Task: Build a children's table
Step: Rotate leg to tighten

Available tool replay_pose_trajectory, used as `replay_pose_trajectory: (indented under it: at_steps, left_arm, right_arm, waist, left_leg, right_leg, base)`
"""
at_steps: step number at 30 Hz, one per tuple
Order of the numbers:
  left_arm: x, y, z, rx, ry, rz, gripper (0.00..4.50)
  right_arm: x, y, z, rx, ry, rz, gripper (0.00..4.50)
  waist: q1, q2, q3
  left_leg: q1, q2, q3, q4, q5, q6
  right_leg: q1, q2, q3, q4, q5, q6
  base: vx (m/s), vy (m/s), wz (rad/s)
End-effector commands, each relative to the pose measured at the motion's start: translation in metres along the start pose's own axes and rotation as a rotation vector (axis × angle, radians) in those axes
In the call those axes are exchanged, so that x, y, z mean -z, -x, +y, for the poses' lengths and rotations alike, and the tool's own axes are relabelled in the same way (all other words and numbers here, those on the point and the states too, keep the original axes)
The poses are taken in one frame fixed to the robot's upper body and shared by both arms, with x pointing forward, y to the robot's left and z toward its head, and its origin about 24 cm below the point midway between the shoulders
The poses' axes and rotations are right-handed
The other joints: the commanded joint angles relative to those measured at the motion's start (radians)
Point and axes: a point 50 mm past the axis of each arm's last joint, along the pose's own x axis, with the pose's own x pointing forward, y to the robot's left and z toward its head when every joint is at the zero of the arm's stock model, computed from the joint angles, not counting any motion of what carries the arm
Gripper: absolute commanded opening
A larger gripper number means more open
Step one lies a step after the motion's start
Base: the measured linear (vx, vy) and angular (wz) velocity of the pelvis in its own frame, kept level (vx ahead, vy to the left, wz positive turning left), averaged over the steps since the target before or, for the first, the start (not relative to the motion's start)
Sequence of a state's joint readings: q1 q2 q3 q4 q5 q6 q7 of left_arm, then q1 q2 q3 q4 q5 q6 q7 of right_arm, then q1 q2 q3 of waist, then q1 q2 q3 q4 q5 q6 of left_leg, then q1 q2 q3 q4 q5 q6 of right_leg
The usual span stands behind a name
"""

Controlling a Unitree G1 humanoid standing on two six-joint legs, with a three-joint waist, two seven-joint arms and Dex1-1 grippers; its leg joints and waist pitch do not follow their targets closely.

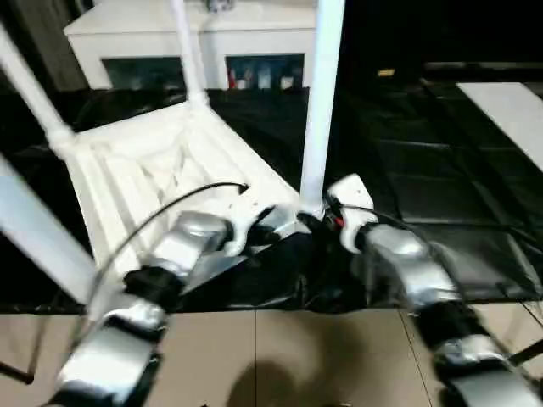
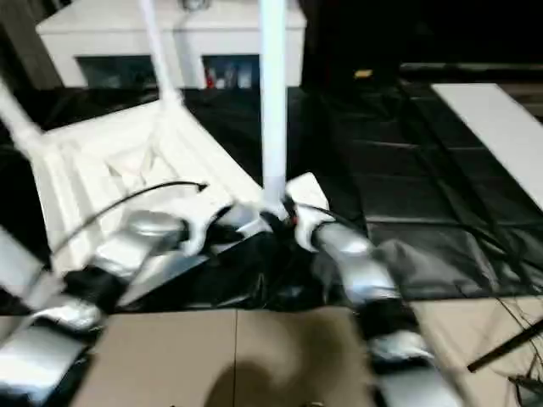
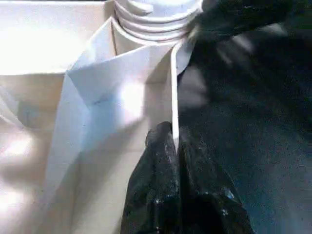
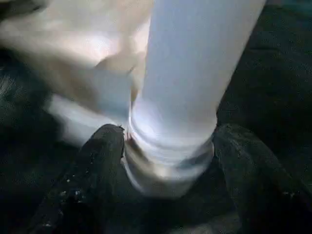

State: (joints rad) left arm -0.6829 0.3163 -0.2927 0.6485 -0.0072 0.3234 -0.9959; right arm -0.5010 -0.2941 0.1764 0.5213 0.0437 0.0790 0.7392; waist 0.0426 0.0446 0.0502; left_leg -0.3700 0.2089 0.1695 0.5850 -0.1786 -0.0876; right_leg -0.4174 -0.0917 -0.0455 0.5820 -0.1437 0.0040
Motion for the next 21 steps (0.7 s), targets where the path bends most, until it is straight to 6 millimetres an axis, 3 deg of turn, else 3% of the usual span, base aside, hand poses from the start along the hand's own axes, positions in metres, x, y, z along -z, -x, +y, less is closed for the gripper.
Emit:
replay_pose_trajectory:
  at_steps: [1, 3, 5, 7, 8, 9, 11, 14, 19, 21]
  left_arm:
    - [-0.001, 0.006, -0.014, 0.202, -0.076, 0.021, 0.00]
    - [0.001, 0.012, -0.016, 0.241, -0.071, 0.036, 0.00]
    - [0.002, 0.018, -0.019, 0.278, -0.079, 0.036, 0.00]
    - [0.002, 0.025, -0.021, 0.300, -0.093, 0.034, 0.00]
    - [0.002, 0.025, -0.021, 0.299, -0.092, 0.034, 0.00]
    - [0.002, 0.025, -0.021, 0.298, -0.091, 0.033, 0.00]
    - [0.001, 0.025, -0.020, 0.292, -0.092, 0.033, 0.00]
    - [0.000, 0.027, -0.019, 0.281, -0.096, 0.035, 0.00]
    - [0.000, 0.027, -0.021, 0.286, -0.094, 0.034, 0.00]
    - [0.001, 0.027, -0.021, 0.284, -0.090, 0.032, 0.00]
  right_arm:
    - [-0.006, 0.004, 0.012, -0.171, 0.029, -0.039, 3.14]
    - [-0.006, 0.008, 0.014, -0.213, 0.026, -0.040, 3.14]
    - [-0.006, 0.010, 0.015, -0.251, 0.032, -0.039, 3.14]
    - [-0.006, 0.012, 0.018, -0.284, 0.047, -0.036, 3.14]
    - [-0.007, 0.011, 0.020, -0.301, 0.049, -0.034, 3.14]
    - [-0.007, 0.011, 0.020, -0.306, 0.049, -0.034, 3.14]
    - [-0.008, 0.010, 0.022, -0.326, 0.048, -0.033, 3.14]
    - [-0.005, 0.006, 0.025, -0.370, 0.057, -0.016, 3.14]
    - [-0.006, 0.003, 0.023, -0.361, 0.029, -0.030, 3.14]
    - [-0.007, 0.002, 0.023, -0.369, 0.016, -0.044, 2.87]
  waist:
    - [0.004, -0.003, -0.079]
    - [0.007, 0.000, -0.076]
    - [0.010, 0.011, -0.075]
    - [0.014, 0.009, -0.075]
    - [0.014, -0.002, -0.074]
    - [0.016, 0.001, -0.073]
    - [0.016, -0.009, -0.070]
    - [0.016, -0.005, -0.069]
    - [0.016, -0.010, -0.071]
    - [0.016, -0.009, -0.072]
  left_leg:
    - [0.004, 0.004, 0.010, -0.060, -0.177, 0.097]
    - [0.006, 0.009, 0.013, -0.061, -0.170, 0.108]
    - [0.011, 0.010, 0.014, -0.061, -0.187, 0.096]
    - [0.015, 0.013, 0.014, -0.064, -0.203, 0.086]
    - [0.011, 0.011, 0.015, -0.064, -0.199, 0.083]
    - [0.012, 0.010, 0.015, -0.064, -0.205, 0.081]
    - [0.013, 0.009, 0.017, -0.066, -0.230, 0.068]
    - [0.010, 0.008, 0.015, -0.067, -0.231, 0.055]
    - [0.006, 0.006, 0.014, -0.064, -0.205, 0.060]
    - [0.006, 0.006, 0.013, -0.064, -0.197, 0.062]
  right_leg:
    - [0.062, -0.029, 0.018, -0.042, -0.084, -0.285]
    - [0.060, -0.025, 0.018, -0.037, -0.050, -0.303]
    - [0.056, -0.024, 0.017, -0.036, -0.059, -0.309]
    - [0.056, -0.023, 0.017, -0.036, -0.067, -0.308]
    - [0.058, -0.024, 0.018, -0.036, -0.073, -0.305]
    - [0.057, -0.024, 0.019, -0.037, -0.086, -0.302]
    - [0.055, -0.026, 0.022, -0.044, -0.142, -0.286]
    - [0.056, -0.030, 0.024, -0.046, -0.189, -0.262]
    - [0.056, -0.030, 0.024, -0.044, -0.183, -0.256]
    - [0.057, -0.029, 0.023, -0.043, -0.179, -0.257]
  base:
    - [0.000, 0.000, 0.00]
    - [0.000, 0.000, 0.00]
    - [0.000, 0.000, 0.00]
    - [0.000, 0.000, 0.00]
    - [0.000, 0.000, 0.00]
    - [0.000, 0.000, 0.00]
    - [0.000, 0.000, 0.00]
    - [0.000, 0.000, 0.00]
    - [0.000, 0.000, 0.00]
    - [0.000, 0.000, 0.00]
